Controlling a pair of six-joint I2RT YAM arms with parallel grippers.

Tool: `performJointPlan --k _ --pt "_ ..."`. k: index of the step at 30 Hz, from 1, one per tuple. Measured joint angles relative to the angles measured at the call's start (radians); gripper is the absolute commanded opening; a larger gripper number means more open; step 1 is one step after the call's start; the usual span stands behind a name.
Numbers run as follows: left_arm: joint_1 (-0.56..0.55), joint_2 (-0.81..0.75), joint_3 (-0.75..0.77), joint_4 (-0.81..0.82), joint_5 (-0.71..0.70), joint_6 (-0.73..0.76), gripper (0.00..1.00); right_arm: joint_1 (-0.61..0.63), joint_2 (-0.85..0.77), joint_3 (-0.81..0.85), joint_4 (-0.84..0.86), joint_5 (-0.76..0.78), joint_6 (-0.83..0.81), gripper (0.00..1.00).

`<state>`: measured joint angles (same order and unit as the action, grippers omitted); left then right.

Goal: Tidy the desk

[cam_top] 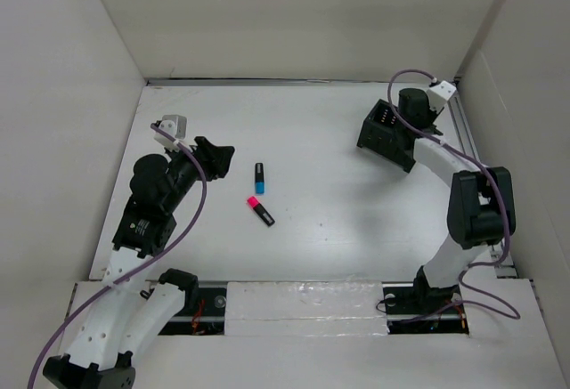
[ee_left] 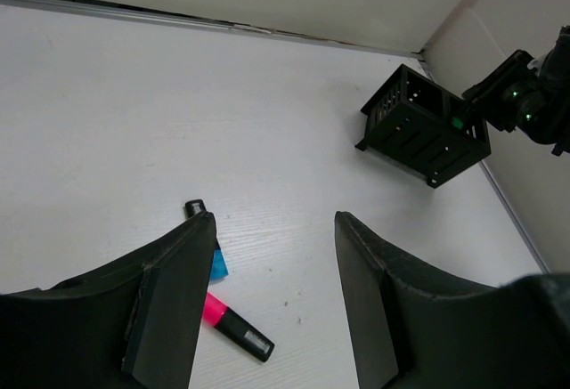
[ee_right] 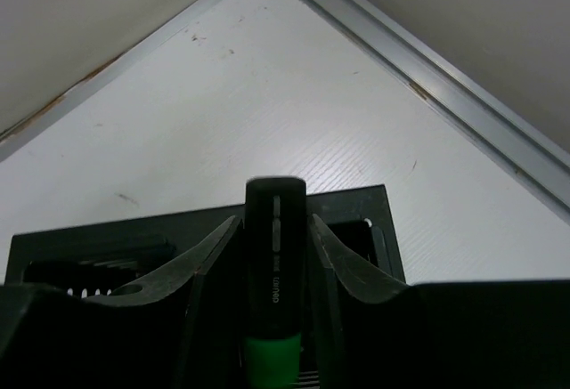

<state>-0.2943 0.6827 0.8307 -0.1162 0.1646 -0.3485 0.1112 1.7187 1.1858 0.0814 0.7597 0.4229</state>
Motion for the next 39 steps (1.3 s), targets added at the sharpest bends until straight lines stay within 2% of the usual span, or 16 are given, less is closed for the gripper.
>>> performJointPlan --k 3,9,10,11,12,13,14,17,18,21,22,23,25,29,35,39 --pt "0.000 0.002 0.000 0.000 0.000 0.000 0.56 0.027 -0.036 -0.032 0.001 0.000 0.000 0.47" --pt "0.000 0.003 0.000 0.000 -0.004 0.000 0.59 0.076 -0.183 -0.069 0.009 -0.005 0.000 0.48" --pt "0.000 0.003 0.000 0.000 -0.005 0.000 0.59 0.087 -0.207 -0.071 0.014 -0.008 0.000 0.33" --pt "0.000 0.003 0.000 0.000 -0.006 0.000 0.57 0.098 -0.227 -0.078 0.018 -0.015 -0.002 0.23" --pt "0.000 0.003 0.000 0.000 -0.007 0.000 0.50 0.130 -0.266 -0.100 0.042 -0.052 0.003 0.00" --pt "0.000 0.003 0.000 0.000 -0.008 0.000 0.49 0.135 -0.270 -0.102 0.044 -0.058 0.002 0.00" --pt "0.000 0.003 0.000 0.000 -0.010 0.001 0.36 0.164 -0.282 -0.114 0.064 -0.089 0.005 0.00" --pt "0.000 0.003 0.000 -0.001 -0.019 -0.001 0.12 0.287 -0.247 -0.129 0.142 -0.235 0.008 0.00" --pt "0.000 0.002 0.000 0.000 -0.023 0.002 0.09 0.340 -0.205 -0.116 0.154 -0.277 0.007 0.00" --pt "0.000 0.002 0.000 -0.002 -0.047 0.003 0.09 0.506 -0.005 -0.011 0.127 -0.356 -0.009 0.18" --pt "0.000 -0.001 0.000 -0.002 -0.056 0.003 0.13 0.547 0.067 0.044 0.097 -0.372 -0.017 0.40" --pt "0.000 -0.004 0.000 -0.004 -0.065 0.003 0.23 0.590 0.145 0.106 0.069 -0.383 -0.029 0.49" --pt "0.000 -0.016 0.000 -0.007 -0.077 0.004 0.33 0.660 0.272 0.208 0.002 -0.405 -0.057 0.64" --pt "0.000 -0.046 0.000 -0.008 -0.090 0.001 0.44 0.723 0.388 0.309 -0.105 -0.441 -0.093 0.68" --pt "0.000 -0.074 0.000 -0.008 -0.091 0.000 0.44 0.756 0.499 0.478 -0.209 -0.414 -0.104 0.63" --pt "0.000 -0.092 0.000 -0.008 -0.090 0.000 0.44 0.789 0.537 0.508 -0.244 -0.362 -0.090 0.59"
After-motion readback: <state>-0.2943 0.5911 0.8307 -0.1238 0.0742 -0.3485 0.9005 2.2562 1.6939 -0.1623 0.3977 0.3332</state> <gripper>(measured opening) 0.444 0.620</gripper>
